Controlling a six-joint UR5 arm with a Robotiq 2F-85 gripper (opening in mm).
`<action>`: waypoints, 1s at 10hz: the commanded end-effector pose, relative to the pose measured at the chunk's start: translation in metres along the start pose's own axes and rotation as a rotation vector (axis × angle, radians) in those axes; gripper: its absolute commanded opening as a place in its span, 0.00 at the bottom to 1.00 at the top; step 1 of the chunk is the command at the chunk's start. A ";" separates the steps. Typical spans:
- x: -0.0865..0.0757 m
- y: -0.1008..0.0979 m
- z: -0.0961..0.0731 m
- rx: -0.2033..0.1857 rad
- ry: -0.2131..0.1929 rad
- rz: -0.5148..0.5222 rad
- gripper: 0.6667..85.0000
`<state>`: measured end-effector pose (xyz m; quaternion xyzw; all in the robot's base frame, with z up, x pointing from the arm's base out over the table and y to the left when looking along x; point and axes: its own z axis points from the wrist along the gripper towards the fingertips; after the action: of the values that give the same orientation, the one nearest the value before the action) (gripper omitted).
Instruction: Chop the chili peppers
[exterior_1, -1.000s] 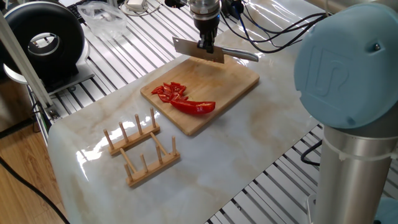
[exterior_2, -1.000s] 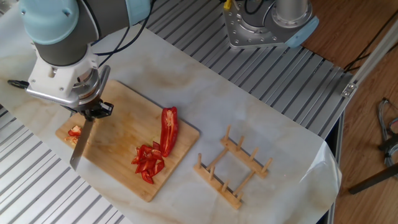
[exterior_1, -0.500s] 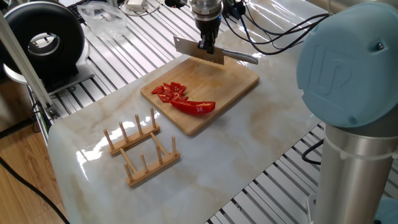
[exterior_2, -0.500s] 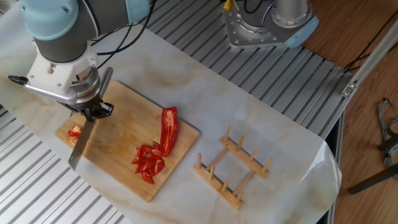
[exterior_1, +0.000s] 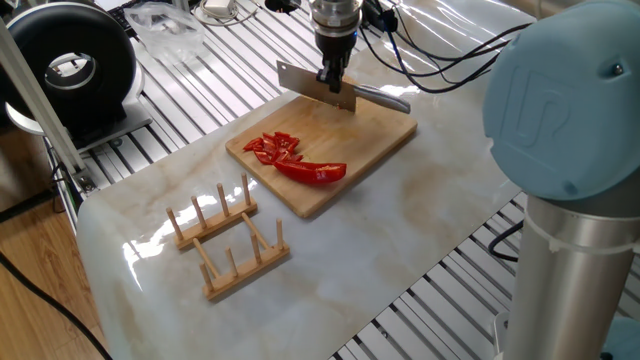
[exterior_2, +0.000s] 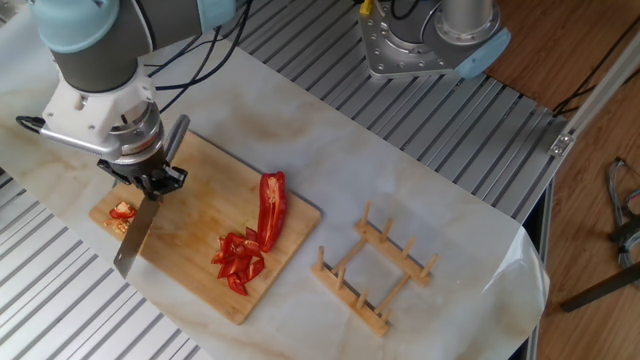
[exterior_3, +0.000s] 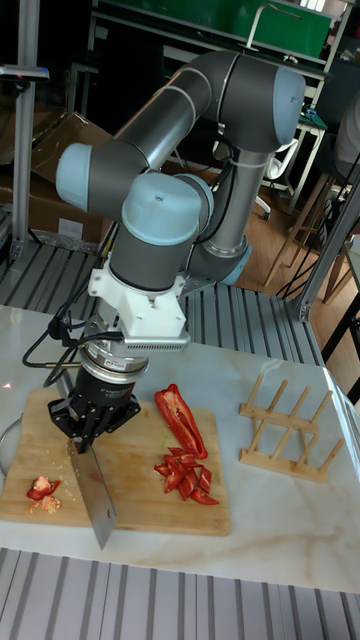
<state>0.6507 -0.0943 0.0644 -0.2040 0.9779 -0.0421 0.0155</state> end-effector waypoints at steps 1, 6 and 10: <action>-0.001 0.007 -0.002 -0.035 -0.014 0.010 0.01; 0.019 0.005 -0.009 -0.010 0.067 -0.049 0.01; 0.019 -0.002 -0.001 -0.011 0.025 -0.059 0.01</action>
<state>0.6324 -0.1042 0.0706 -0.2336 0.9706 -0.0554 -0.0154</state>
